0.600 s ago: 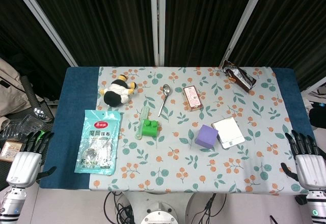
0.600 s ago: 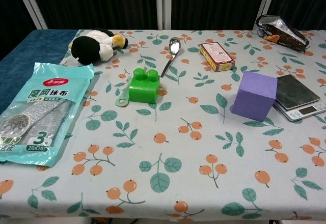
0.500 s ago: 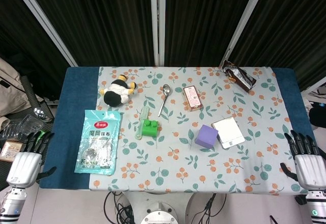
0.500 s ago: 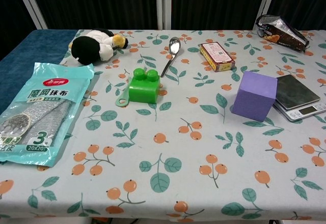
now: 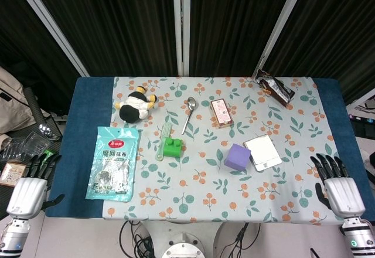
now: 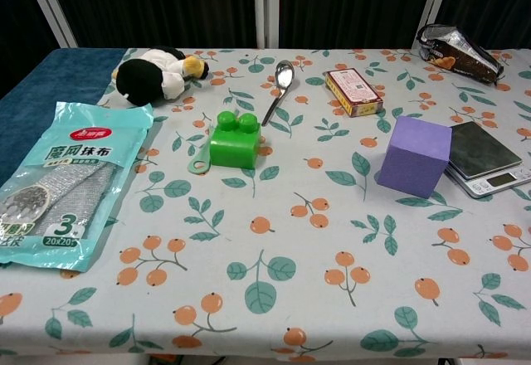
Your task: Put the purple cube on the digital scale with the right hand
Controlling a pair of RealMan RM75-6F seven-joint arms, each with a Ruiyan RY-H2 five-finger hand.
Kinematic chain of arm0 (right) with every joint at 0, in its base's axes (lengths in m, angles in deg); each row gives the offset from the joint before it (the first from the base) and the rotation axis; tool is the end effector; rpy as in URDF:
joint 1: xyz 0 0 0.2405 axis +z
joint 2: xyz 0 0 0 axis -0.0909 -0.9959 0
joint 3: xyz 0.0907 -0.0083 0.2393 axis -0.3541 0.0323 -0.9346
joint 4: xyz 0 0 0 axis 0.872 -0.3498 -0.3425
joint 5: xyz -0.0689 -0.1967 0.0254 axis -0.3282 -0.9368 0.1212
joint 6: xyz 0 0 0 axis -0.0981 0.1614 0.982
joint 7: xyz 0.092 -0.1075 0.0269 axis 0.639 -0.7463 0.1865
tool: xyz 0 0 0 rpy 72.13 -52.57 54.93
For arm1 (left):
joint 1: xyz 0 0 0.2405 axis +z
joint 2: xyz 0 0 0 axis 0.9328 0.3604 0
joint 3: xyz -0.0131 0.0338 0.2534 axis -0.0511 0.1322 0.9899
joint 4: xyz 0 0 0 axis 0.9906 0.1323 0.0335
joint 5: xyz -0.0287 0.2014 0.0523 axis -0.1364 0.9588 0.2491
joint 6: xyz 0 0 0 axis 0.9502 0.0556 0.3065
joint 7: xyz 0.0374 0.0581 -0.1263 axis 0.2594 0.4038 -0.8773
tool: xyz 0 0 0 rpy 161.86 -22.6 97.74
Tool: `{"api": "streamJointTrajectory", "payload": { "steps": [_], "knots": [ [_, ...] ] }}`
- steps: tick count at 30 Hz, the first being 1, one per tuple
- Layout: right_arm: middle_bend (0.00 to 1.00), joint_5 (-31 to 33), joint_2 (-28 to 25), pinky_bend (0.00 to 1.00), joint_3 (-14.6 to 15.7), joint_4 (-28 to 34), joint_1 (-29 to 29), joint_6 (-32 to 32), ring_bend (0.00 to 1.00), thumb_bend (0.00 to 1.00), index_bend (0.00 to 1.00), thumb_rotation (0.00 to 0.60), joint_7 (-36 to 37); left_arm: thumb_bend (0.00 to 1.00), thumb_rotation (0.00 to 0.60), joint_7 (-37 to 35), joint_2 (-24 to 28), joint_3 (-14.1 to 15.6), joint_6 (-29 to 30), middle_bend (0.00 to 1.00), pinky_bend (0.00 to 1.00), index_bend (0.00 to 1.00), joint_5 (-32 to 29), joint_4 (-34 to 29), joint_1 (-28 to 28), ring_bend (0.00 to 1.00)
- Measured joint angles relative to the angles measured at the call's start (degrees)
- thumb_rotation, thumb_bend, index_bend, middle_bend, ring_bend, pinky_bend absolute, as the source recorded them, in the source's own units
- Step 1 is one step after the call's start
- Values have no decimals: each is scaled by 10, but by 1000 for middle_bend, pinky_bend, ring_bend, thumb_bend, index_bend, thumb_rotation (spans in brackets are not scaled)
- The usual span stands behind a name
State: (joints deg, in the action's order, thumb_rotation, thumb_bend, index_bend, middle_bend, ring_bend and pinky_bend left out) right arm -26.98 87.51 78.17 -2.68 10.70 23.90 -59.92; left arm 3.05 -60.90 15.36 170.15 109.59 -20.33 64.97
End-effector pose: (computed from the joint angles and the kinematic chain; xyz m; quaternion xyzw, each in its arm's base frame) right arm -0.3336 -0.1604 0.1340 0.6629 -0.3705 0.3108 0.5715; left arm -0.3073 0.1584 0.1266 -0.6506 -0.3446 -0.3707 0.5661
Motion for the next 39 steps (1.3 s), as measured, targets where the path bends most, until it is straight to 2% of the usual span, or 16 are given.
{"api": "streamJointTrajectory", "payload": {
  "steps": [4, 7, 22, 39],
  "knots": [
    [270, -20, 9, 0, -1, -2, 16, -17, 0, 645, 0, 600, 0, 106, 600, -4, -2, 1, -2, 60, 5, 55, 0, 5, 0, 0],
    [298, -22, 18, 0, -4, -6, 28, -38, 0, 680, 0, 600, -10, 107, 600, -7, -6, 2, -3, 61, 5, 56, 0, 10, 0, 0],
    [282, 3, 63, 0, -20, -20, 105, -174, 0, 703, 0, 600, -53, 106, 600, 6, -10, 7, -26, 60, 4, 55, -10, 8, -2, 0],
    [283, 0, 102, 0, -18, -35, 139, -213, 0, 726, 0, 600, -57, 107, 600, 9, -9, 10, -29, 61, 5, 56, -16, 8, 1, 0]
  ]
}}
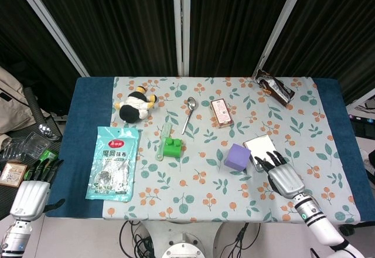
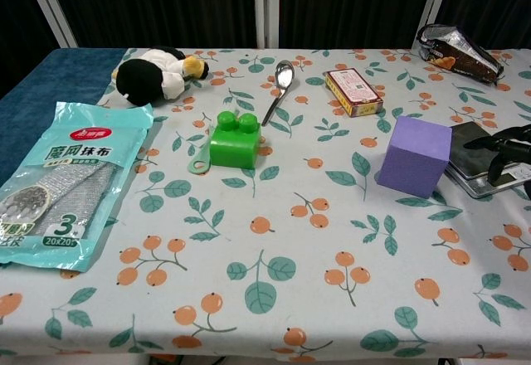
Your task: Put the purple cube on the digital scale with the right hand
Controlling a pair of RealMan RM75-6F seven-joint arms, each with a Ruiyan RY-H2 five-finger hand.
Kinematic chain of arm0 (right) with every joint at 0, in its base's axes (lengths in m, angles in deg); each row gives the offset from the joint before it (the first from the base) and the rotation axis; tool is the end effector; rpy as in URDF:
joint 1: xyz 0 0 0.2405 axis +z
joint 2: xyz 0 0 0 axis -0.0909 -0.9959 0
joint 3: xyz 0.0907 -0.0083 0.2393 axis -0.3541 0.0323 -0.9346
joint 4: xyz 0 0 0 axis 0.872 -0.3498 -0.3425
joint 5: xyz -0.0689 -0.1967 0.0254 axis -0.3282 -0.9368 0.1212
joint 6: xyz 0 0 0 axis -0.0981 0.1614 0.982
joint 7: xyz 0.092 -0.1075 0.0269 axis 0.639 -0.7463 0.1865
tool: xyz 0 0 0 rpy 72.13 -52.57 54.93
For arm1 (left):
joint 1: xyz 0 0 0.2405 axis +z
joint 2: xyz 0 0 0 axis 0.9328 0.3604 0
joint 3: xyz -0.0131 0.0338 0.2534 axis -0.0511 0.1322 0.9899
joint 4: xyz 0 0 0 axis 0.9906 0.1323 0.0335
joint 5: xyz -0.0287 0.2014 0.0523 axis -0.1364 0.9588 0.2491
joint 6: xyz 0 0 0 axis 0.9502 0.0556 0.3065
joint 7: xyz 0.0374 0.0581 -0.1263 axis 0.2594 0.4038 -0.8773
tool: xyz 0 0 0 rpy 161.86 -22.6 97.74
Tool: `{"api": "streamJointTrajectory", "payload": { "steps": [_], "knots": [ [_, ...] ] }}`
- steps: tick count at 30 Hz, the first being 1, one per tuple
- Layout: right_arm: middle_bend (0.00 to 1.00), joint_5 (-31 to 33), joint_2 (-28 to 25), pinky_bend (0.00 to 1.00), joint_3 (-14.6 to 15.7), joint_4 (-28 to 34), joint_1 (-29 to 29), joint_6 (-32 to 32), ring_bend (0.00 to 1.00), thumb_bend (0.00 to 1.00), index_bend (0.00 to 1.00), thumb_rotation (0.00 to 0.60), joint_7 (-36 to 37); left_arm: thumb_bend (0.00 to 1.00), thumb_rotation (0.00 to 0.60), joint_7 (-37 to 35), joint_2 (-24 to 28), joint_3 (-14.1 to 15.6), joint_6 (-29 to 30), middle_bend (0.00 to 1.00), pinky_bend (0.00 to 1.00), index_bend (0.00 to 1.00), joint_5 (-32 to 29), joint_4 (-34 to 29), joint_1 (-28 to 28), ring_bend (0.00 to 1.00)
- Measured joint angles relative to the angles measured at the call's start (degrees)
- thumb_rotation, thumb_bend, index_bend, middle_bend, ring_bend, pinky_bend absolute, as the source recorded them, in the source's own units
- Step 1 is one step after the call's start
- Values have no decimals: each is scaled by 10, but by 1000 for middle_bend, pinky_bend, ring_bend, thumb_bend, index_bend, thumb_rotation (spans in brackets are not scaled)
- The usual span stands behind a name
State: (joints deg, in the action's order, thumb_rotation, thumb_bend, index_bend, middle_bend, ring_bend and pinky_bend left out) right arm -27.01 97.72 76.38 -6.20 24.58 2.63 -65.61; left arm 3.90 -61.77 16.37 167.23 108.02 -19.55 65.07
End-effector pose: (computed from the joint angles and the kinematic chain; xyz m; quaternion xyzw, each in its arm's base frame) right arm -0.2938 -0.2276 0.0360 0.7754 -0.3602 0.2703 0.4427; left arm -0.3162 0.1539 0.1154 -0.6598 -0.3648 -0.3407 0.5617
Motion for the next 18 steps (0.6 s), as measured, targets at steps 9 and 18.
{"api": "streamJointTrajectory", "payload": {
  "steps": [9, 18],
  "knots": [
    [282, -8, 9, 0, 6, -4, 7, 0, 0, 739, 0, 600, 11, 106, 600, 0, 1, 0, 2, 60, 5, 55, 1, 0, 1, 0],
    [282, 3, 10, 0, 9, -4, 9, -8, 0, 749, 0, 600, 3, 106, 600, -7, 0, 1, 1, 60, 5, 56, 1, 6, 2, 0]
  ]
}}
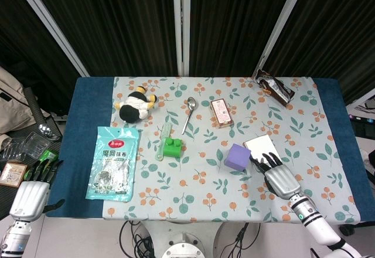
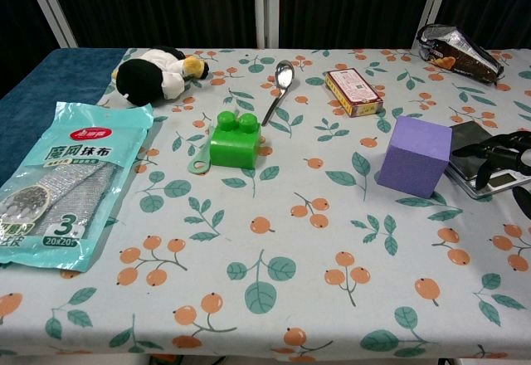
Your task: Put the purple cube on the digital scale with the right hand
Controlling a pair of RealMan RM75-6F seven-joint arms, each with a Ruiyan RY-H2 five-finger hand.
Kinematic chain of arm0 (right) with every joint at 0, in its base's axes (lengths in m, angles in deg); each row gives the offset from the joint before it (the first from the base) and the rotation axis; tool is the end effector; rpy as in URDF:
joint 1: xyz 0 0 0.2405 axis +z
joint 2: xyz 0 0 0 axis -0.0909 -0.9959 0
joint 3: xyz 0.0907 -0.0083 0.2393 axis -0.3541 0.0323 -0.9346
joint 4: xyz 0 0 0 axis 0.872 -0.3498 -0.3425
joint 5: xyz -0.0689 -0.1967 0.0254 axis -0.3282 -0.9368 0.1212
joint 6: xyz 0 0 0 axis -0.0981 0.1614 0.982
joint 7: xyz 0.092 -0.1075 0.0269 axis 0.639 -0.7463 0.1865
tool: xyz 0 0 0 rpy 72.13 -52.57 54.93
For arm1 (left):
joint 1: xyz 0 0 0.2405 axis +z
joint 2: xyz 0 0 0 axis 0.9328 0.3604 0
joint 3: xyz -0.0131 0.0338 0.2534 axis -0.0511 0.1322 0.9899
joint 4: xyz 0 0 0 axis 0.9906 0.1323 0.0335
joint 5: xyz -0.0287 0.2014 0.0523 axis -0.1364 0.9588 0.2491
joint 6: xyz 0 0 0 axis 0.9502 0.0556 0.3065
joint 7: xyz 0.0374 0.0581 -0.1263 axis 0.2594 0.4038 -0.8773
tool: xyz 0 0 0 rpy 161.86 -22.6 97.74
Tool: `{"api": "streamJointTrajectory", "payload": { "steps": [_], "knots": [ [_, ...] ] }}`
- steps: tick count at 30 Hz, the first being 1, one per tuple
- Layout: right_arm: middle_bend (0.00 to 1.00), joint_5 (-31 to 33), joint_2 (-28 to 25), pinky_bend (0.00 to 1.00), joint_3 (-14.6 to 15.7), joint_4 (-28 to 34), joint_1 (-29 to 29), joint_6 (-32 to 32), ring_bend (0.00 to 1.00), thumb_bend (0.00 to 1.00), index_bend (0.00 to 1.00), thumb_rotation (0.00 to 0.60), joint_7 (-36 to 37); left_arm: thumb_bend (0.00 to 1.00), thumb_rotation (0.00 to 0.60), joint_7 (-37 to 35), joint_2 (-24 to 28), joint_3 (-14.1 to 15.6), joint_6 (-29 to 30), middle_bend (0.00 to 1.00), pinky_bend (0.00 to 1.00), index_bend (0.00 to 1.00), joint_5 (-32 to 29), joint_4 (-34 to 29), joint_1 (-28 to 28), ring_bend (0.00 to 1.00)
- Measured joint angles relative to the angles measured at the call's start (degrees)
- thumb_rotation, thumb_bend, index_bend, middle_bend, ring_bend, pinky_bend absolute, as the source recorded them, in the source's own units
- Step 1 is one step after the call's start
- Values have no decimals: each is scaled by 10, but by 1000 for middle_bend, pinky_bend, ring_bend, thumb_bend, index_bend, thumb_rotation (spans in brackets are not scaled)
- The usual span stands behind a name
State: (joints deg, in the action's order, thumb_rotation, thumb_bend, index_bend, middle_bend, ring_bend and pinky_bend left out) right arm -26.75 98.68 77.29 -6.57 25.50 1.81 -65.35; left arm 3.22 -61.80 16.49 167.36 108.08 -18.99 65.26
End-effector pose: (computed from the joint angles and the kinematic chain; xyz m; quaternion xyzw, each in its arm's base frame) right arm -0.2917 -0.2270 0.0275 0.7815 -0.3646 0.2670 0.4301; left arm -0.3185 0.1525 0.1160 -0.6588 -0.3667 -0.3406 0.5617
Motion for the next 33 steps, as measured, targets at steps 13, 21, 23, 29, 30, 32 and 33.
{"api": "streamJointTrajectory", "payload": {
  "steps": [13, 21, 23, 29, 30, 32, 33],
  "knots": [
    [282, -8, -3, 0, 1, 9, 0, 20, 0, 737, 0, 600, 4, 106, 600, -5, 0, 1, 2, 60, 5, 56, 0, 3, 2, 0],
    [246, -77, -11, 0, -13, 16, -6, 133, 35, 360, 10, 600, 30, 106, 600, -8, 5, 1, -1, 60, 7, 56, 4, -6, -1, 0],
    [126, -93, -11, 0, -25, 15, -4, 161, 14, 272, 6, 600, 35, 106, 600, -7, 6, 1, -1, 60, 7, 56, 4, -7, -1, 0],
    [0, -61, -23, 0, -45, 42, 23, 108, 0, 30, 0, 600, -3, 106, 600, -4, 6, 2, 2, 60, 6, 56, 5, -9, 0, 0],
    [0, -49, -24, 0, -49, 47, 29, 86, 0, 27, 0, 600, -16, 107, 600, -3, 6, 2, 1, 60, 7, 56, 5, -10, 1, 0],
    [0, -12, -28, 0, -58, 62, 47, 30, 0, 26, 0, 600, -57, 106, 600, 0, 7, 3, -2, 60, 7, 56, 2, -12, 1, 0],
    [0, 7, -29, 0, -62, 69, 55, 6, 0, 26, 0, 600, -78, 107, 600, 1, 7, 3, -3, 60, 7, 56, 1, -13, 1, 0]
  ]
}}
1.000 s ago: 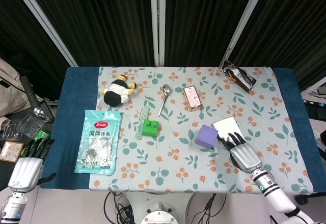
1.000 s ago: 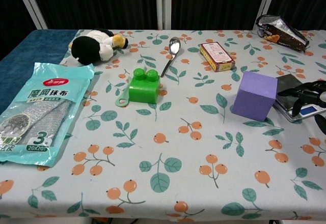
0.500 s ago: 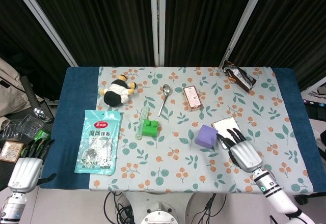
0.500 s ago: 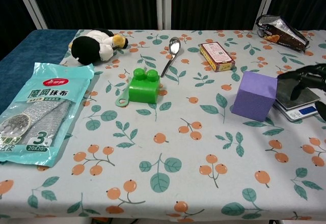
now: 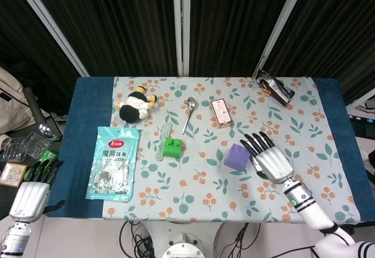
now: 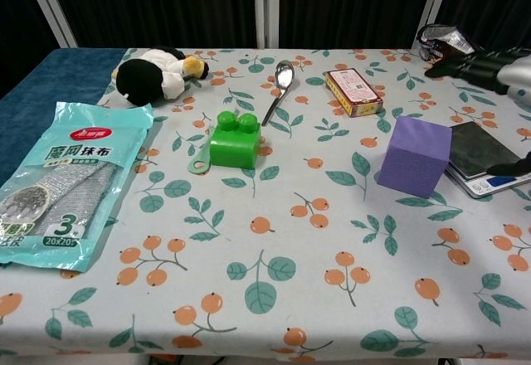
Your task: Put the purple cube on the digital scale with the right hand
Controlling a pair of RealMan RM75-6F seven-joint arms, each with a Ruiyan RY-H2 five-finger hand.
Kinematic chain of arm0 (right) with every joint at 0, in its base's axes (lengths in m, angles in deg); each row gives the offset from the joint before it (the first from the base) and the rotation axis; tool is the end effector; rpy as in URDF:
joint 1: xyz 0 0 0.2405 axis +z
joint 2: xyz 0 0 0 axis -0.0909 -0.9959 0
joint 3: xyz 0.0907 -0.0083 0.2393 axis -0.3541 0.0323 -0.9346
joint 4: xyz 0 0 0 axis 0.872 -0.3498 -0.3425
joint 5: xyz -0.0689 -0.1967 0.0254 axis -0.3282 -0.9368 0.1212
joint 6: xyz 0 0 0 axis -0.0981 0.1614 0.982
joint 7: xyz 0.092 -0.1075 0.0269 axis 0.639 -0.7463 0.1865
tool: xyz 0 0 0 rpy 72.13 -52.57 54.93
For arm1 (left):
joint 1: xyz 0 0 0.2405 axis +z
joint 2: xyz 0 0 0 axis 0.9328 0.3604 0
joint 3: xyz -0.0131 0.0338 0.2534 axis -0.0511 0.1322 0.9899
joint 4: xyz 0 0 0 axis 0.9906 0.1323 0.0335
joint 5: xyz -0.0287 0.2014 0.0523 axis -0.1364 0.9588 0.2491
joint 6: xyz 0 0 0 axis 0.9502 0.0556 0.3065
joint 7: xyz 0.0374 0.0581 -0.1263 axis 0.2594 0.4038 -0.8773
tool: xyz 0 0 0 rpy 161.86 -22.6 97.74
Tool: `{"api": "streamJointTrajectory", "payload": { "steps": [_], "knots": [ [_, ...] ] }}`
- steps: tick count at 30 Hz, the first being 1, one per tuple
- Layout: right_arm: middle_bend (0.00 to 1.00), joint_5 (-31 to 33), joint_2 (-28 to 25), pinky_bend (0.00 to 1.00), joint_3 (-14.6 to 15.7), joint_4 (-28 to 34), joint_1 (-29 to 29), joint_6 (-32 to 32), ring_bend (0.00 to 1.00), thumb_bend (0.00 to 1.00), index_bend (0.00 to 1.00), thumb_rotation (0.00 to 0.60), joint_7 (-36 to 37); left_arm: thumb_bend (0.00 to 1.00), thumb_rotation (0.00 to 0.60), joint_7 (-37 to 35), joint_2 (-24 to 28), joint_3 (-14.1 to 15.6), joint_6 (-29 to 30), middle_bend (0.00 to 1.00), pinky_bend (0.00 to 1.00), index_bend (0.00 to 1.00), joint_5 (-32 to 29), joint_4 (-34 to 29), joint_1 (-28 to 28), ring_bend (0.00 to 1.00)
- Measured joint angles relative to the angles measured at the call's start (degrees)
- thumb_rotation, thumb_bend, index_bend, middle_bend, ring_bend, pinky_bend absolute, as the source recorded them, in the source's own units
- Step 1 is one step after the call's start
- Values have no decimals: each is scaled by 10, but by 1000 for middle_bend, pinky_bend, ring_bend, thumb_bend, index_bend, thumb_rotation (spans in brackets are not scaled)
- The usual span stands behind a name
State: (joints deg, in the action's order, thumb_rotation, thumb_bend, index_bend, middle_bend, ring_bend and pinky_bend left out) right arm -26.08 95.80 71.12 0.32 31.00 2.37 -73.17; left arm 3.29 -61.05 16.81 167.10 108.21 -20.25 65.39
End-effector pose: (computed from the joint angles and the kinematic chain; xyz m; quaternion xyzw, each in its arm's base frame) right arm -0.2340 -0.2710 0.0485 0.7879 -0.2788 0.3182 0.4474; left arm -0.3162 0.1502 0.1170 -0.6596 -0.3720 -0.3396 0.5578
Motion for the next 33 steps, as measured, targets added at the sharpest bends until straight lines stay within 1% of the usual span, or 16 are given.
{"api": "streamJointTrajectory", "payload": {
  "steps": [1, 4, 7, 10, 13, 15, 16, 18, 20, 21, 23, 24, 26, 30, 33],
  "knots": [
    [0, 27, -1, 0, -5, 9, 11, -30, 0, 26, 0, 600, -29, 106, 600, 0, 1, 0, -1, 60, 7, 56, -2, -1, 0, 0],
    [0, 95, -2, 0, -18, 29, 42, -84, 0, 26, 0, 600, -99, 107, 600, -2, 2, -1, -2, 61, 7, 56, -6, -1, 1, 0],
    [0, 142, 4, 0, -31, 41, 76, -115, 0, 30, 0, 600, -149, 106, 600, -5, 2, -2, -3, 61, 7, 56, -8, 1, 1, 0],
    [10, 172, 13, 0, -39, 44, 100, -134, 0, 43, 0, 600, -166, 106, 600, -7, 0, -2, -3, 60, 7, 56, -9, 5, 1, 0],
    [75, 201, 18, 0, -42, 43, 114, -147, 0, 58, 0, 600, -184, 106, 600, -8, 0, -1, -4, 60, 8, 57, -9, 6, 2, 0],
    [137, 219, 21, 0, -42, 44, 124, -155, 0, 70, 3, 600, -190, 106, 600, -8, 1, -1, -4, 60, 8, 57, -10, 6, 3, 0],
    [176, 228, 23, 0, -42, 43, 131, -159, 0, 77, 25, 600, -193, 106, 600, -9, 1, -1, -3, 61, 8, 57, -11, 7, 3, 0],
    [249, 230, 26, 0, -40, 42, 137, -159, 0, 90, 112, 600, -193, 107, 600, -11, 1, -1, -3, 60, 9, 58, -12, 8, 4, 0],
    [352, 227, 27, 0, -35, 41, 140, -156, 13, 111, 290, 600, -191, 107, 600, -13, 2, -1, -2, 60, 9, 59, -12, 9, 5, 0],
    [391, 226, 27, 0, -33, 41, 140, -155, 27, 120, 358, 600, -189, 107, 600, -13, 2, -1, -2, 60, 10, 59, -12, 9, 5, 0],
    [460, 223, 25, 0, -30, 42, 141, -151, 65, 135, 474, 600, -183, 107, 600, -13, 2, -1, -2, 60, 10, 60, -11, 9, 5, 0],
    [484, 221, 24, 0, -29, 42, 141, -148, 80, 142, 514, 600, -181, 106, 600, -13, 1, -1, -2, 60, 11, 60, -11, 9, 5, 0],
    [504, 212, 23, 0, -28, 44, 138, -136, 93, 148, 545, 600, -172, 106, 600, -13, 1, -1, -3, 60, 11, 60, -10, 9, 5, 0],
    [508, 184, 13, 0, -30, 52, 127, -99, 95, 149, 549, 600, -140, 106, 600, -12, 1, 0, -3, 61, 11, 60, -9, 8, 5, 0],
    [507, 161, -6, 0, -32, 58, 113, -63, 96, 149, 550, 600, -113, 106, 600, -13, 1, 0, -2, 60, 12, 60, -9, 8, 5, 0]
  ]
}}
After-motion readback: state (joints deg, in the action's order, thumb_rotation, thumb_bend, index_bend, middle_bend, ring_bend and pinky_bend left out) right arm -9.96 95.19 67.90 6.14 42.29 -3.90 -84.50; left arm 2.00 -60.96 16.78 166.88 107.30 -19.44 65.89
